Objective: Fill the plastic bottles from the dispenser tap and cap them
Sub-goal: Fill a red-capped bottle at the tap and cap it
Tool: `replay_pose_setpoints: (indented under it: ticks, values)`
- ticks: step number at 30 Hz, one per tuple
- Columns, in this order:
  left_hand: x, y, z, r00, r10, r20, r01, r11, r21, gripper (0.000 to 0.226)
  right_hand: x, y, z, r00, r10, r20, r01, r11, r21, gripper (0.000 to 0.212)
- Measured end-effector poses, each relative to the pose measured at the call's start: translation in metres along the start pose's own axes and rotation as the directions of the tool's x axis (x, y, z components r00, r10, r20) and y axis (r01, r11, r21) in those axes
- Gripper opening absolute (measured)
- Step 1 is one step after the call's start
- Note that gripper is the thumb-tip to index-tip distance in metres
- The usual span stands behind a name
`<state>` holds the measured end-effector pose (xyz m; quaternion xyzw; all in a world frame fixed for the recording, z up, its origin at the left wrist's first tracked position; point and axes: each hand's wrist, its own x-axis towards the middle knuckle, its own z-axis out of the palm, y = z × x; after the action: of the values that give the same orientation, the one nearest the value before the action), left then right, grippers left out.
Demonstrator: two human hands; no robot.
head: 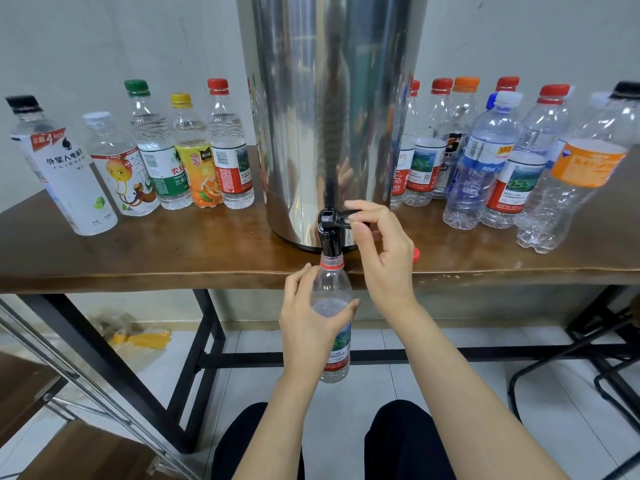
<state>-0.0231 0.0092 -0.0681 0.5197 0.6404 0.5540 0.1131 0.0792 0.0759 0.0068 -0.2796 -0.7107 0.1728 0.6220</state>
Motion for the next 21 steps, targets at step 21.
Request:
replay_pose_setpoints:
  ticks: [21]
  values:
    - [-0.002,0.002,-0.004,1.0,0.024,0.02,-0.023,0.999,-0.035,0.072,-0.142,0.025,0.01,0.611,0.7,0.37,-0.706,0.693,-0.146,0.077]
